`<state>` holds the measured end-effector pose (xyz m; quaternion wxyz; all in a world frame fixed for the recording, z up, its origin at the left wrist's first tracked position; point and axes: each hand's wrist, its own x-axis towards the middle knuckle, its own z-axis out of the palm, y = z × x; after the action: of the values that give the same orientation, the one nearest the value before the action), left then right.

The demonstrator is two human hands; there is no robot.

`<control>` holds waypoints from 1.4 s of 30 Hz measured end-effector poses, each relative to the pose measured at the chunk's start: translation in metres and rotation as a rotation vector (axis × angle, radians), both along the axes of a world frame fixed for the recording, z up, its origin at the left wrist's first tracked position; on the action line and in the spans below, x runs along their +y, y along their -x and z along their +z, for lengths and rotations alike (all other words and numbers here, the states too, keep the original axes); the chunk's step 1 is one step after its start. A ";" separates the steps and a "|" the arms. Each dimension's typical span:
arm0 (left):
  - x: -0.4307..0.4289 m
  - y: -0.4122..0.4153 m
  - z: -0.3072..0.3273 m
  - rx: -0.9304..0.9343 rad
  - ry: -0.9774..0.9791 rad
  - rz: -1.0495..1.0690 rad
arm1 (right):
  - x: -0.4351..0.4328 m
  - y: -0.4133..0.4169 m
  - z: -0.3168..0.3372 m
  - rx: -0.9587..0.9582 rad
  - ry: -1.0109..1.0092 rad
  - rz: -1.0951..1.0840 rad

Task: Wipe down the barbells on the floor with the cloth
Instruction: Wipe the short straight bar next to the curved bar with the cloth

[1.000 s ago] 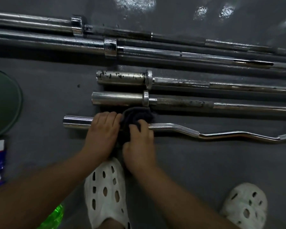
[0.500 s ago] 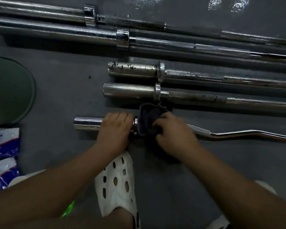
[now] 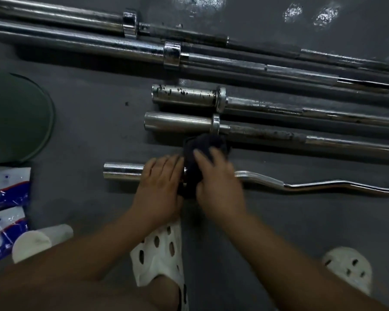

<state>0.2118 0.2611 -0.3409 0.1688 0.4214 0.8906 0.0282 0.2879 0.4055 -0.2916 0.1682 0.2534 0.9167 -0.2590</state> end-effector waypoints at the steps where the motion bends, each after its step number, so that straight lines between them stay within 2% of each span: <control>1: -0.008 -0.008 0.002 -0.023 -0.005 0.001 | -0.018 -0.006 -0.005 -0.054 0.042 0.041; 3: -0.021 -0.019 0.005 -0.052 -0.034 -0.019 | -0.029 -0.027 -0.007 -0.131 0.052 0.111; 6: -0.020 -0.018 0.002 -0.062 -0.052 -0.018 | 0.003 -0.042 0.007 -0.134 0.025 0.189; 9: 0.013 0.020 -0.007 -0.014 -0.056 0.035 | 0.018 -0.020 0.005 -0.014 -0.096 0.015; 11: 0.029 0.048 -0.005 -0.020 -0.046 0.045 | -0.005 -0.006 -0.001 -0.018 -0.039 -0.028; 13: 0.027 0.051 0.001 -0.051 -0.076 0.018 | -0.024 -0.010 -0.008 -0.091 -0.019 0.082; 15: 0.009 0.032 0.003 -0.074 -0.096 -0.011 | -0.005 -0.025 -0.015 -0.096 -0.083 0.156; 16: 0.000 0.018 0.002 -0.061 -0.097 -0.031 | 0.015 -0.035 -0.016 -0.106 -0.129 0.115; 19: -0.003 0.009 -0.007 0.006 -0.097 -0.014 | 0.068 -0.059 -0.025 -0.122 -0.259 -0.246; 20: 0.004 0.014 -0.010 0.020 -0.102 0.003 | 0.067 -0.058 -0.025 -0.126 -0.272 -0.285; 25: 0.016 0.032 0.002 -0.018 -0.056 0.016 | -0.022 -0.015 -0.012 -0.114 -0.019 0.093; 27: 0.008 0.028 0.003 -0.025 -0.072 -0.020 | -0.004 -0.027 -0.020 -0.065 -0.080 0.113; 29: -0.002 0.019 0.001 -0.021 -0.077 -0.042 | 0.036 -0.059 -0.030 -0.022 -0.205 0.012; 32: -0.005 0.010 -0.004 -0.001 -0.046 -0.038 | 0.086 -0.094 -0.036 -0.090 -0.205 -0.435; 33: -0.001 0.012 -0.005 -0.005 -0.030 -0.032 | 0.082 -0.089 -0.035 -0.126 -0.195 -0.516; 35: 0.012 0.023 -0.006 -0.012 0.002 -0.013 | 0.046 -0.060 -0.030 -0.109 -0.152 -0.408; 37: 0.020 0.036 -0.001 -0.019 0.032 -0.021 | -0.002 -0.029 -0.024 -0.030 -0.047 -0.100; 39: 0.017 0.039 0.001 -0.012 0.007 -0.054 | -0.015 -0.018 -0.023 -0.005 0.045 0.078; 42: -0.004 0.022 -0.002 0.011 -0.032 -0.115 | 0.040 -0.045 -0.034 0.015 -0.084 0.043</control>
<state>0.1894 0.2575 -0.3427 0.1583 0.4747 0.8653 0.0303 0.3332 0.4457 -0.3261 0.1560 0.2386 0.9332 -0.2187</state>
